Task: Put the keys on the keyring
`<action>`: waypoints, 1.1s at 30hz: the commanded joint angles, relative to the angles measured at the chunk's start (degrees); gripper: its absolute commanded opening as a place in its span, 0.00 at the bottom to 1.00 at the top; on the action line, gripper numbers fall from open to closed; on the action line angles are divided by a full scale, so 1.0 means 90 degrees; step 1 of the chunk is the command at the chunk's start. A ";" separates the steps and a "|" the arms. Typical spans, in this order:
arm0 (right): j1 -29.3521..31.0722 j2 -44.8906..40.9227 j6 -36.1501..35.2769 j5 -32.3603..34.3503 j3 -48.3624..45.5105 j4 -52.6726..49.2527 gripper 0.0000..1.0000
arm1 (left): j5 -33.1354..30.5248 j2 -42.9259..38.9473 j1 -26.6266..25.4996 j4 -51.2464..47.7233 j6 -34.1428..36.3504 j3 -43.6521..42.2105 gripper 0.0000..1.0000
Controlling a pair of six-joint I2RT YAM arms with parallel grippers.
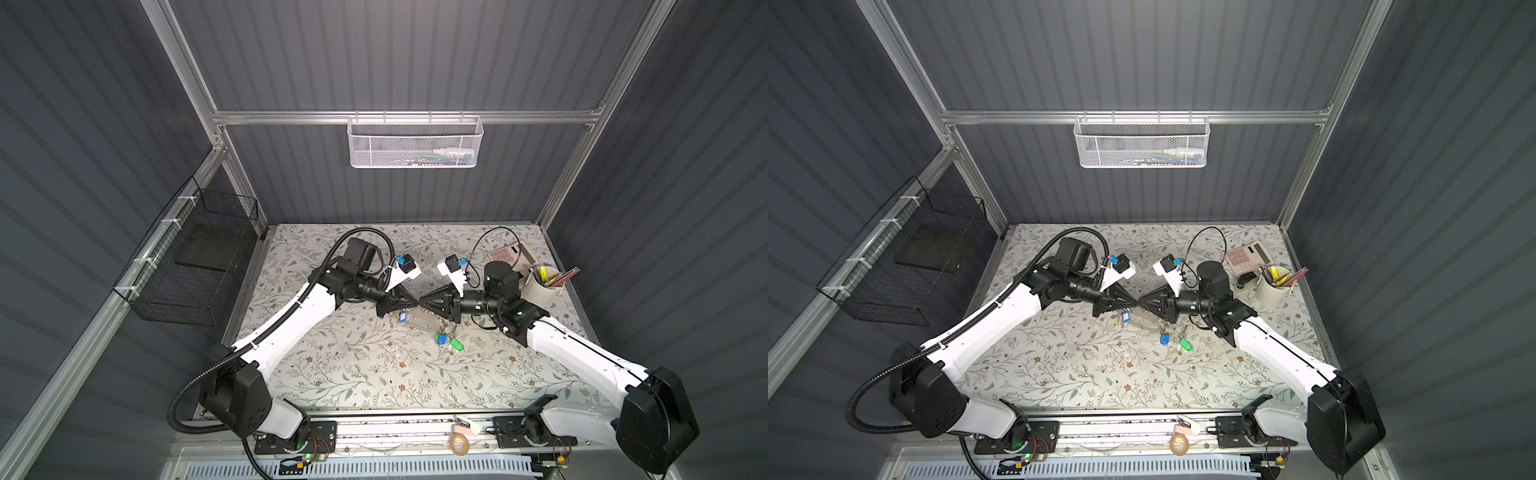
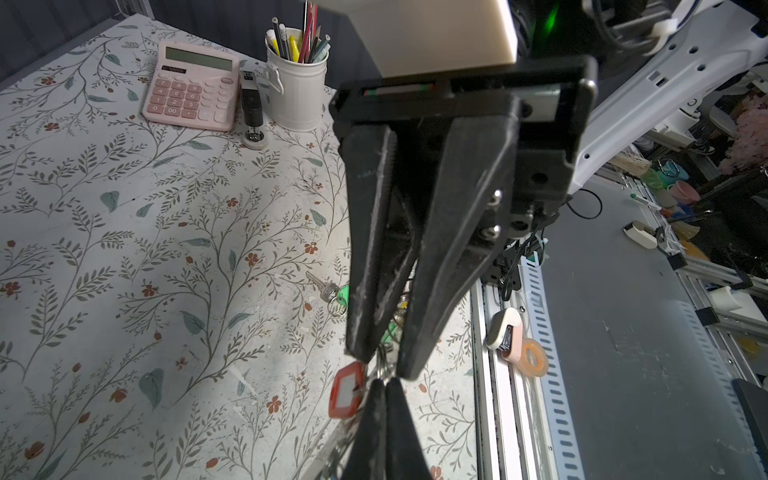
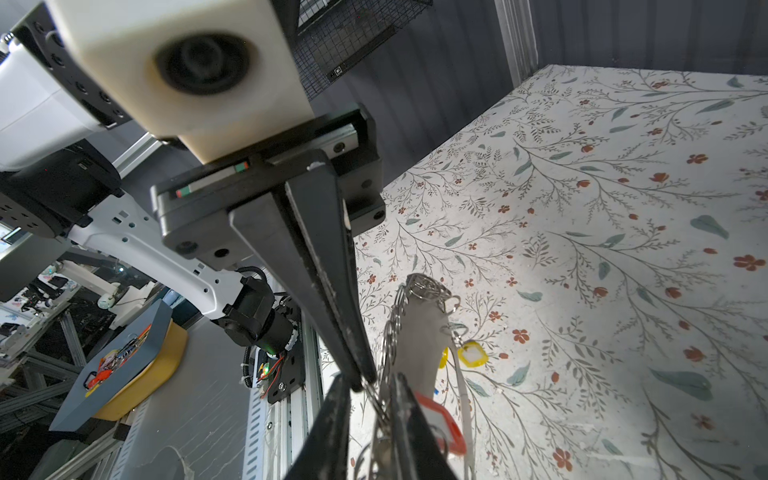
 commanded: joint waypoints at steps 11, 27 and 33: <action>0.0136 0.0055 -0.0231 -0.0021 0.0130 -0.0234 0.13 | 0.0015 -0.0197 -0.0056 0.0201 0.0006 0.0311 0.00; 0.0193 0.0119 -0.0404 0.0035 0.0108 -0.0419 0.18 | -0.0193 -0.0257 -0.0056 0.0297 -0.0036 0.0400 0.00; 0.0256 0.0150 -0.0491 0.0113 0.0125 -0.0513 0.18 | -0.0115 -0.0187 -0.0056 0.0318 -0.0077 0.0476 0.00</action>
